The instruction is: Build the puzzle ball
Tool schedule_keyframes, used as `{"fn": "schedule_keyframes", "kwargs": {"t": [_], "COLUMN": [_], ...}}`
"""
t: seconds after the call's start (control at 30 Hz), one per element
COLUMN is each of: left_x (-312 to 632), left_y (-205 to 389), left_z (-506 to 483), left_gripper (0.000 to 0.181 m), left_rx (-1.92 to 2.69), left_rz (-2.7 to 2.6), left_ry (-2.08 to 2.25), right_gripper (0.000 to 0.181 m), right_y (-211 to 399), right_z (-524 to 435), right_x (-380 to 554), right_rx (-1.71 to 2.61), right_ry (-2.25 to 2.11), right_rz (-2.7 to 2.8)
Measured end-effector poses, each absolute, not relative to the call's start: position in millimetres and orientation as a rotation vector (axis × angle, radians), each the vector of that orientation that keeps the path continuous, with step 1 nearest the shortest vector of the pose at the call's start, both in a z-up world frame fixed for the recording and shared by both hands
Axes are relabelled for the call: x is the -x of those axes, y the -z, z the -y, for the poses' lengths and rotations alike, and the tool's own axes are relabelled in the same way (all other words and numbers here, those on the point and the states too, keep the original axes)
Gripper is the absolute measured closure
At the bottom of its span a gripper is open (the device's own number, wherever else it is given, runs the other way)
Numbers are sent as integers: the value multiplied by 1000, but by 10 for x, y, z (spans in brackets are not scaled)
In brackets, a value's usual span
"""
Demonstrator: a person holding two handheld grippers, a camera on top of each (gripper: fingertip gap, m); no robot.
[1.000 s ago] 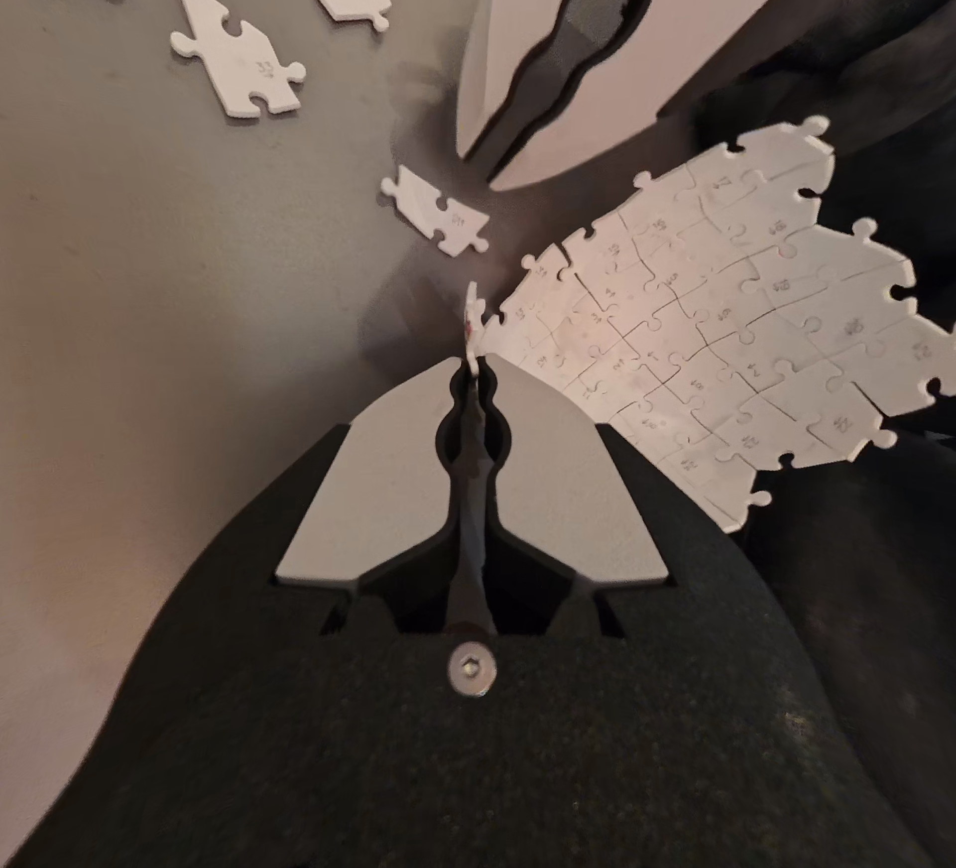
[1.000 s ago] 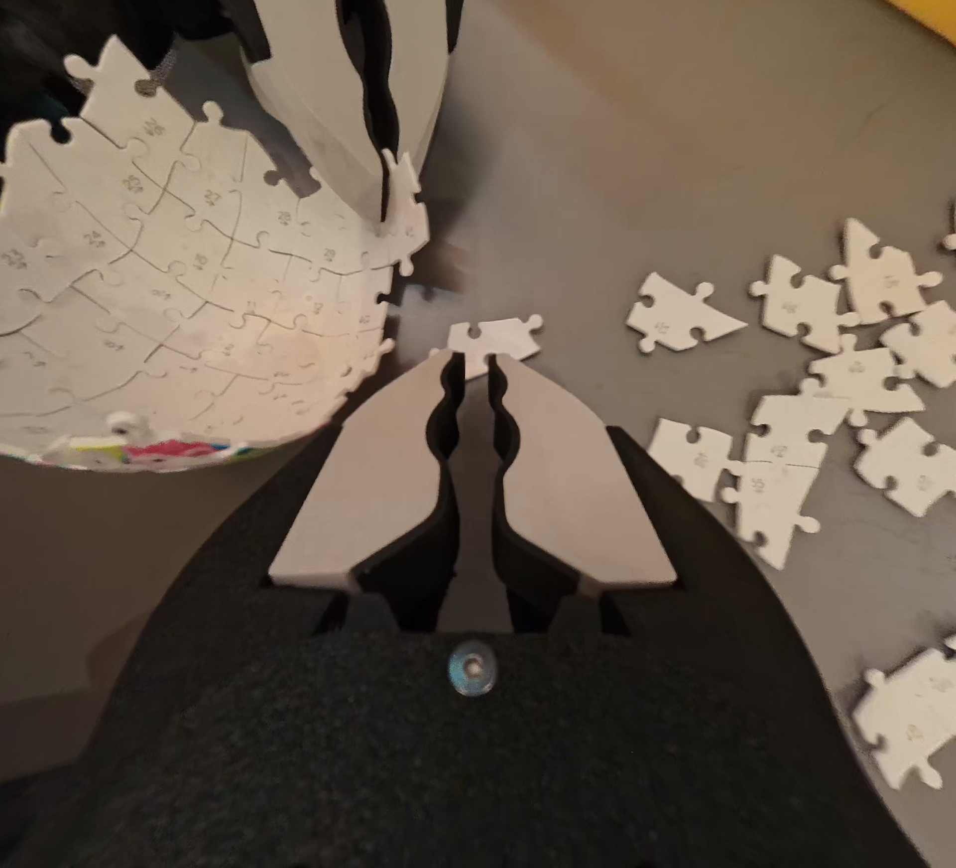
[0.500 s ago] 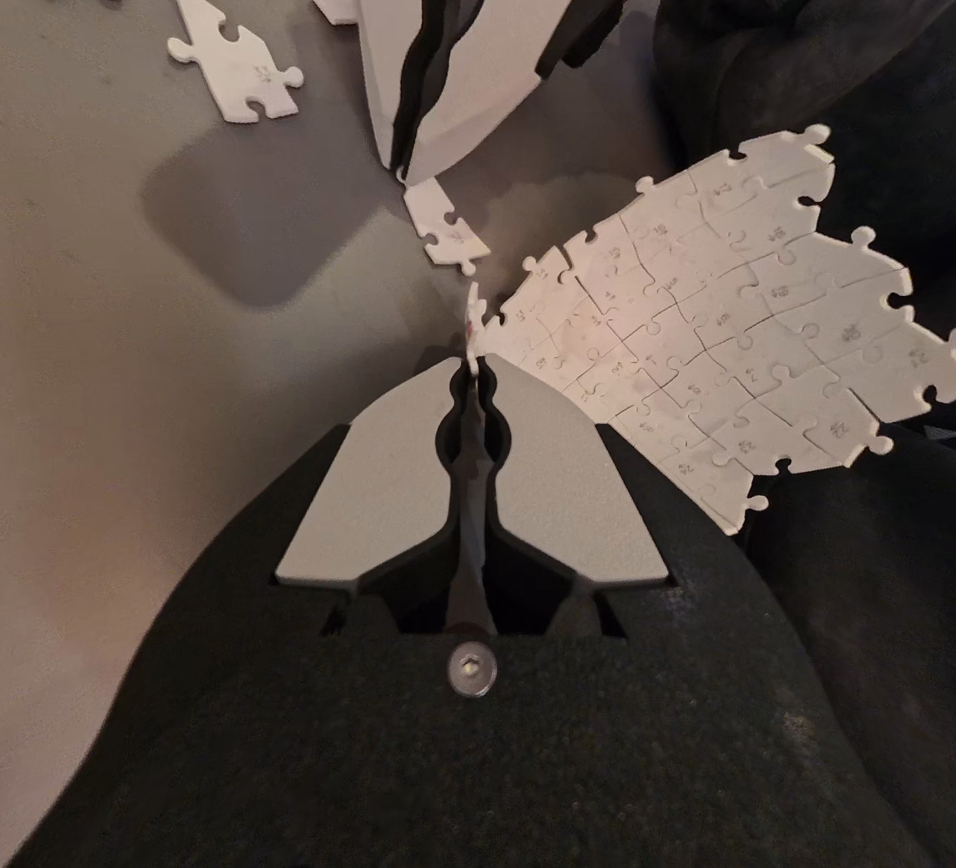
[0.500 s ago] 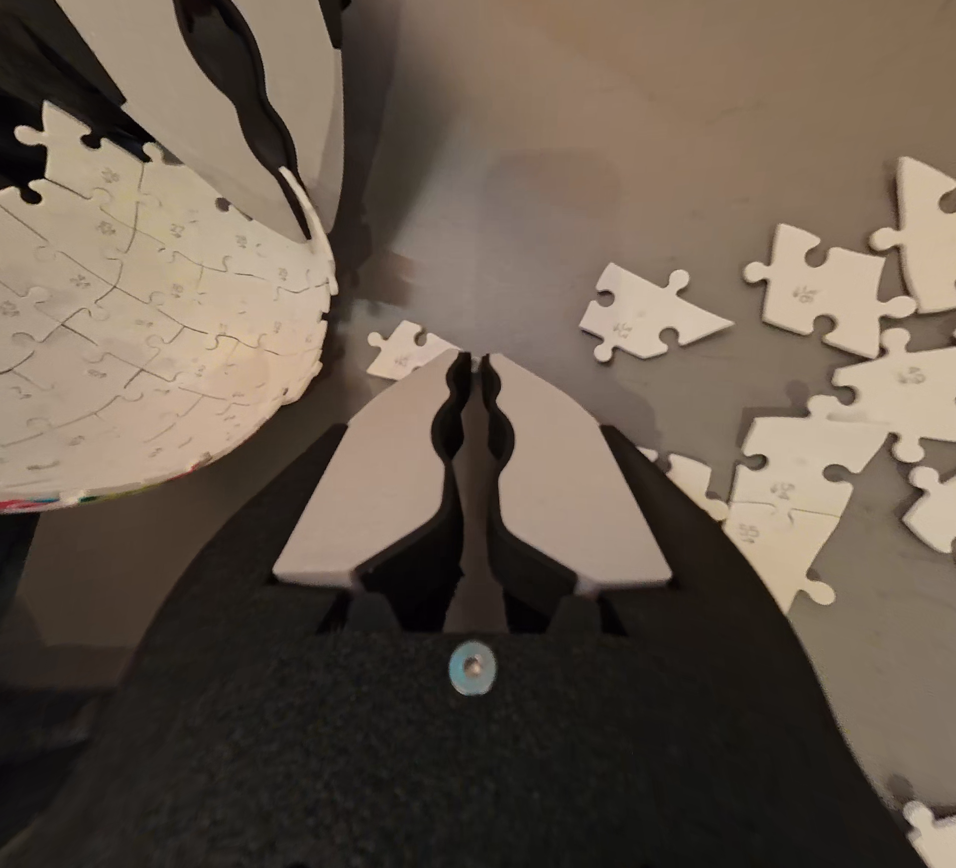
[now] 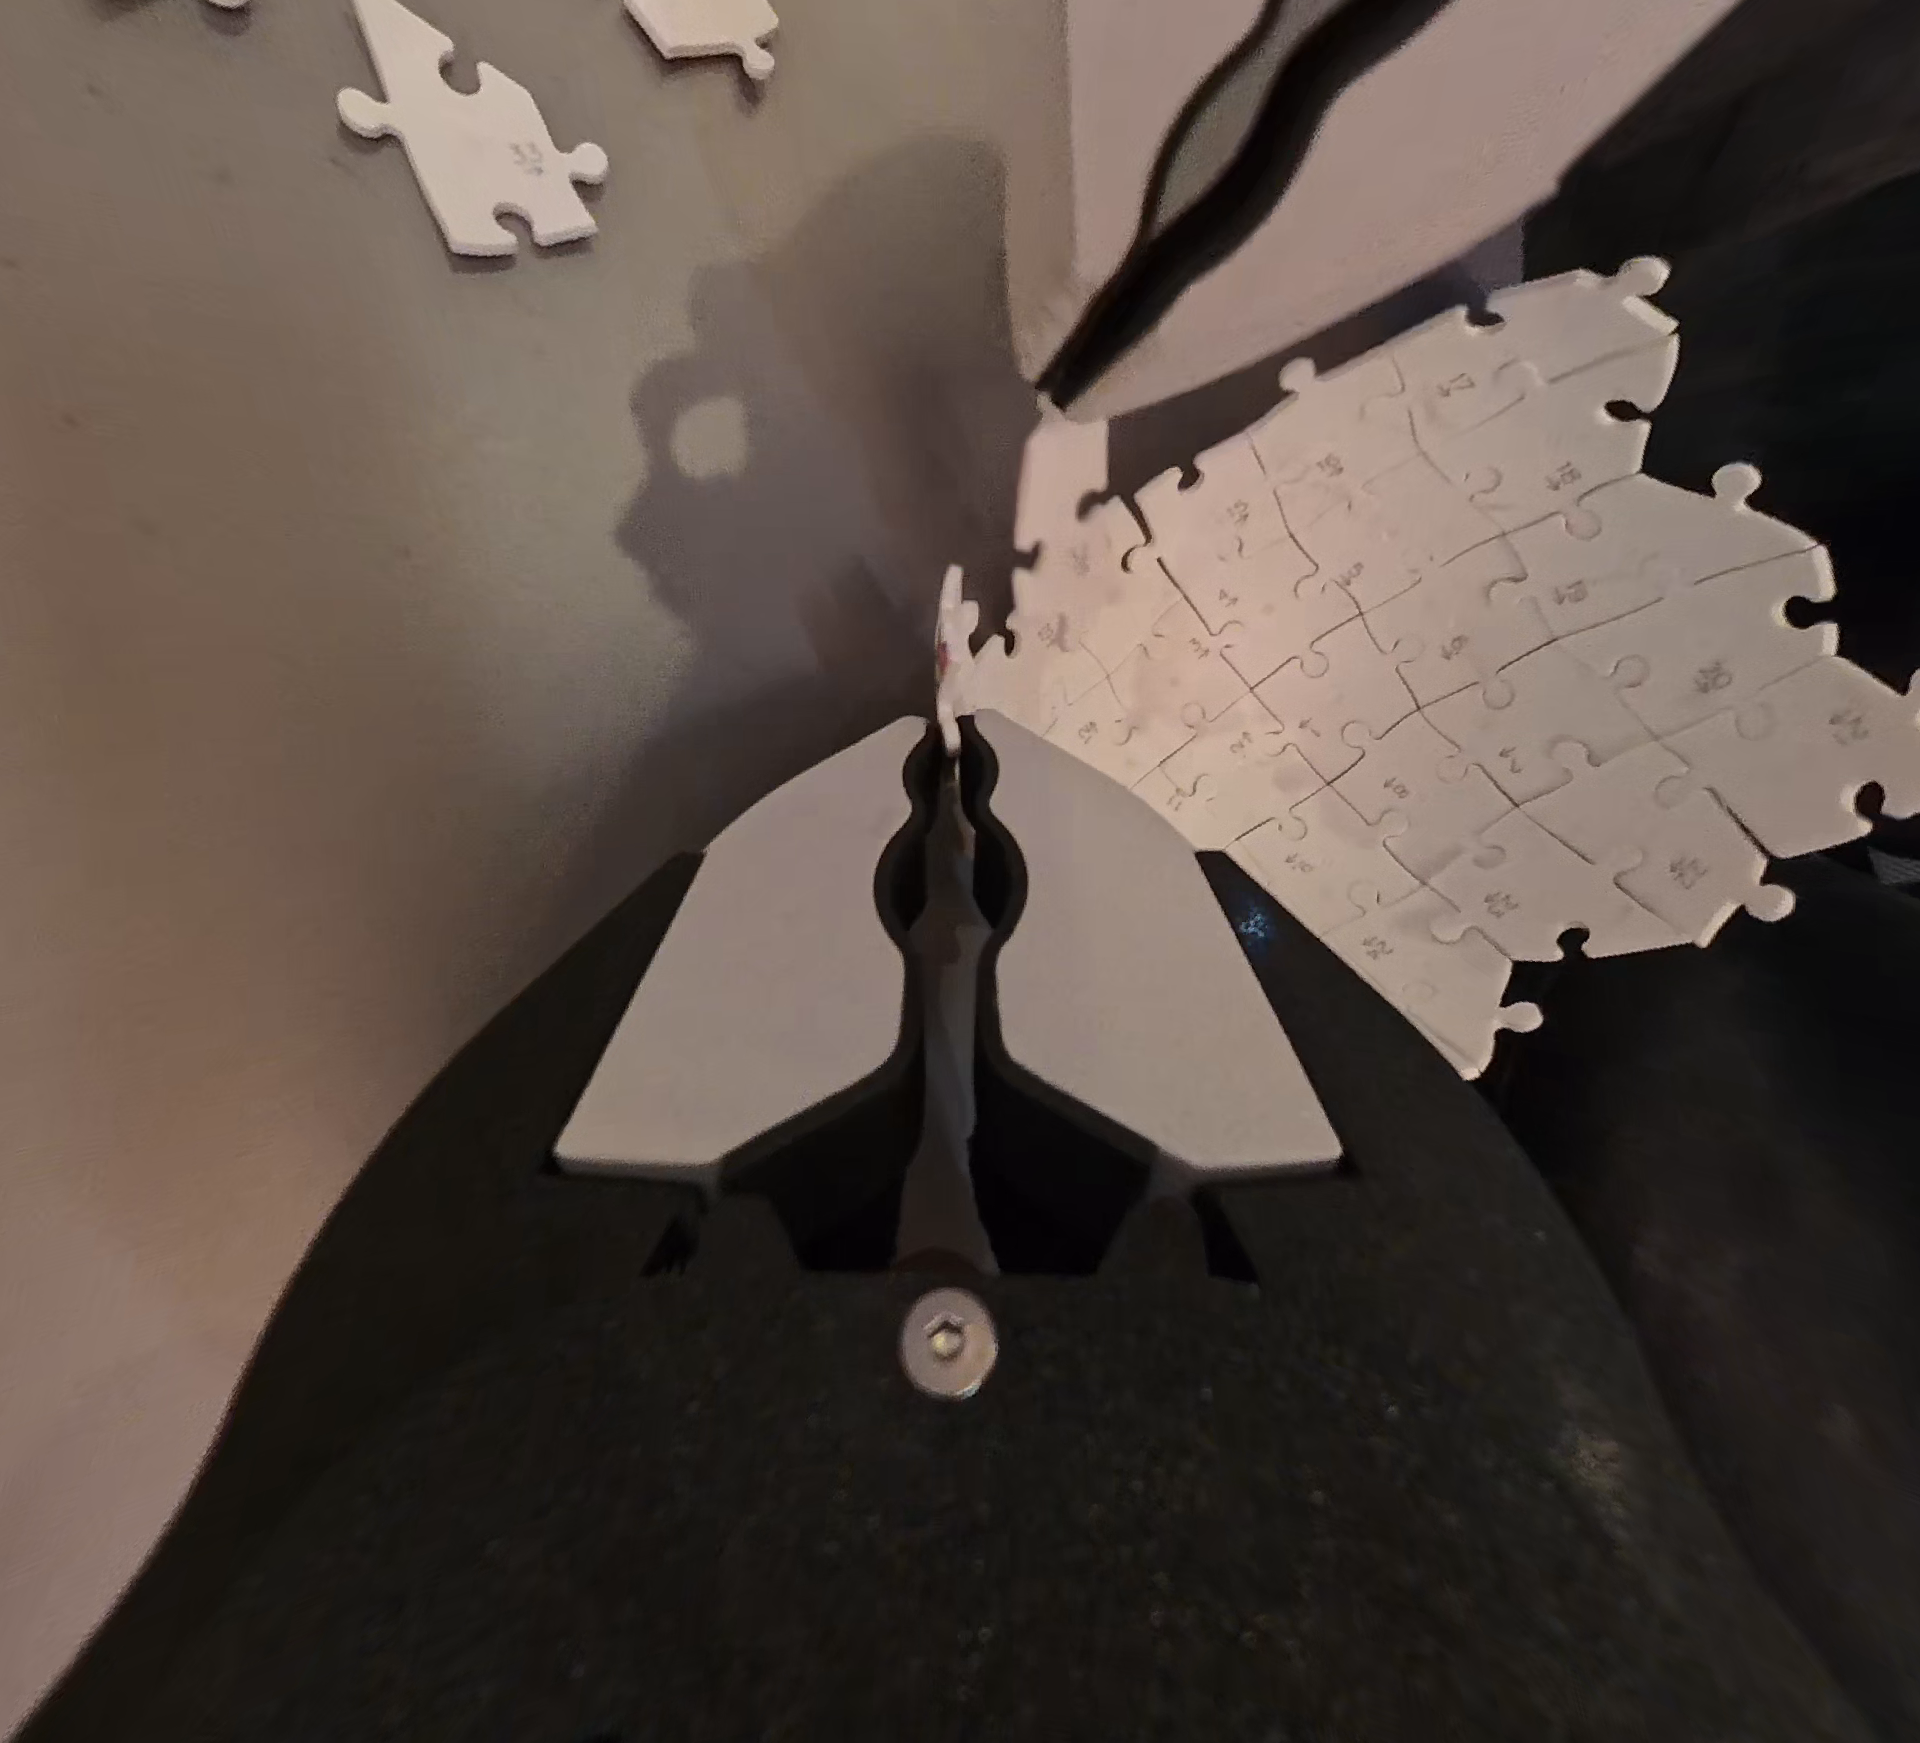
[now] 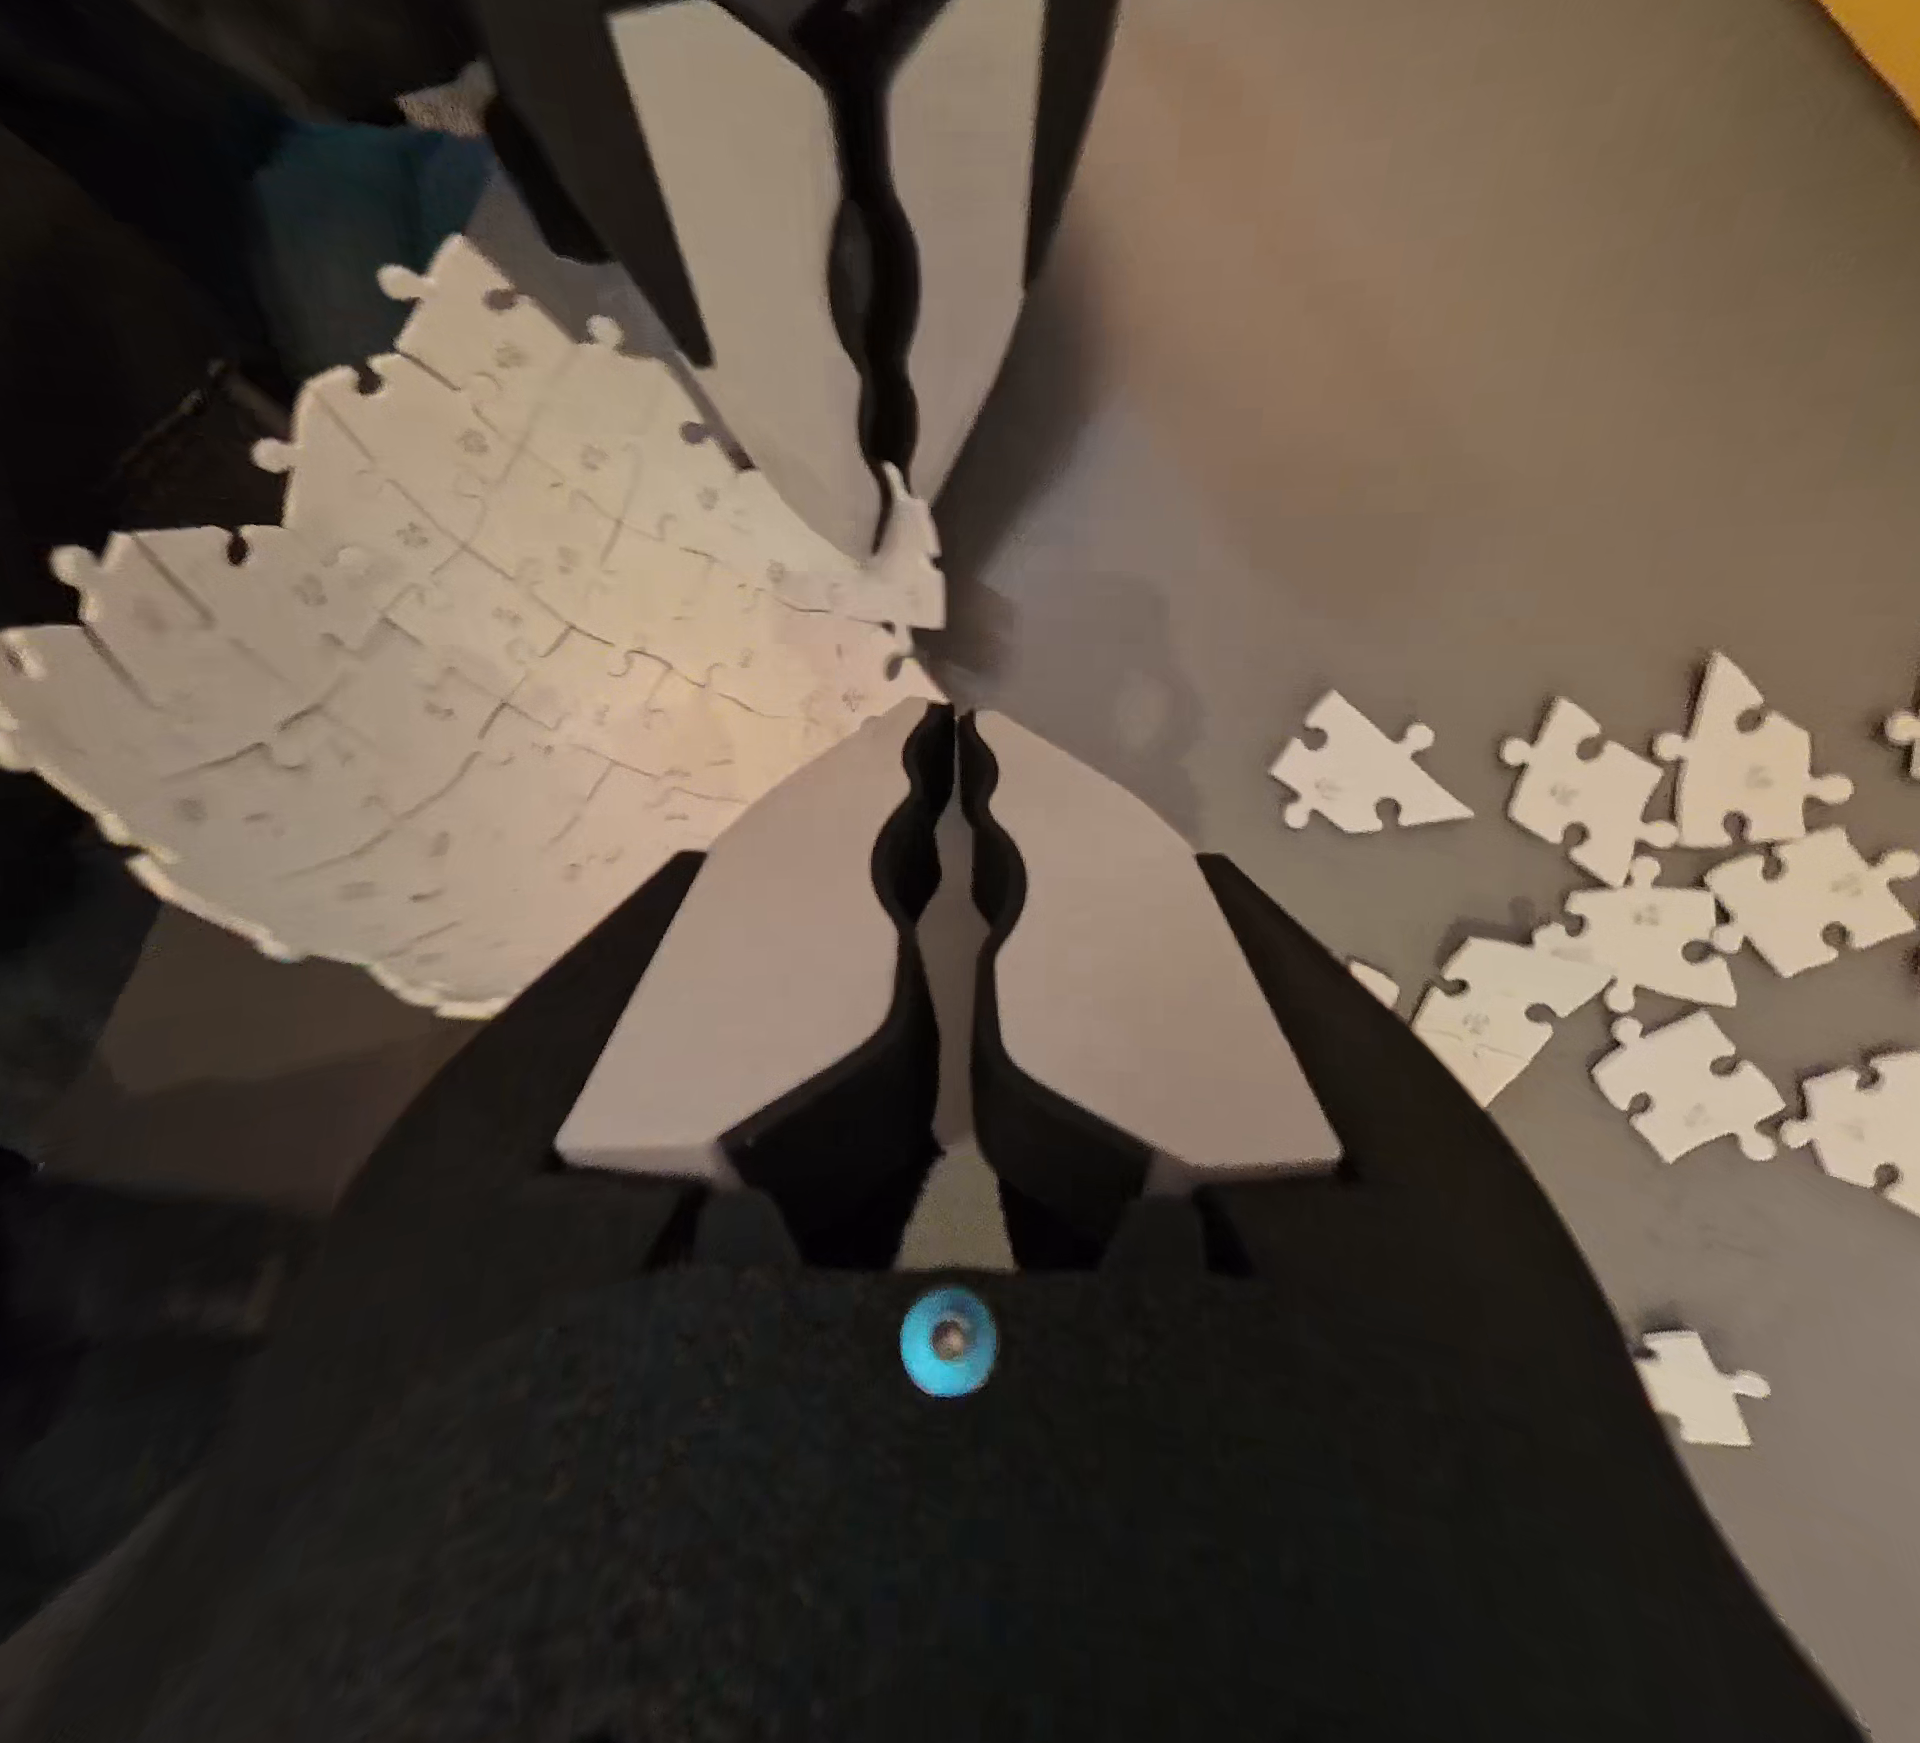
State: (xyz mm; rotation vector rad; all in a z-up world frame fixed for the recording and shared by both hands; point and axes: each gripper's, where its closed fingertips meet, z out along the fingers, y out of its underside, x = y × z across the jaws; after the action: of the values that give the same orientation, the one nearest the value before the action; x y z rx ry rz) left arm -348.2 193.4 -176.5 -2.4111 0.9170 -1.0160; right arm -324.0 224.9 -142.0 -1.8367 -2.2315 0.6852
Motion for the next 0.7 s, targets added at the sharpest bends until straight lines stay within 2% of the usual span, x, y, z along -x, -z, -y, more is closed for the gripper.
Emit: {"fn": "schedule_keyframes", "kwargs": {"t": [0.03, 0.23, 0.7], "left_x": [3481, 3481, 3481], "left_y": [1764, 1765, 1770], "left_z": [-1933, -1935, -1941], "left_gripper": [179, 179, 179], "left_rx": [2411, 2407, 2403], "left_rz": [-917, -917, -915], "left_ry": [1016, 1026, 1045], "right_gripper": [180, 180, 180], "right_y": [1405, 1525, 1564], "right_z": [-2219, -2207, -2224], "right_x": [3259, 3272, 3366], "right_rx": [1820, 1717, 1470], "right_ry": [-657, -444, -263], "right_rz": [2265, 2426, 2459]}}
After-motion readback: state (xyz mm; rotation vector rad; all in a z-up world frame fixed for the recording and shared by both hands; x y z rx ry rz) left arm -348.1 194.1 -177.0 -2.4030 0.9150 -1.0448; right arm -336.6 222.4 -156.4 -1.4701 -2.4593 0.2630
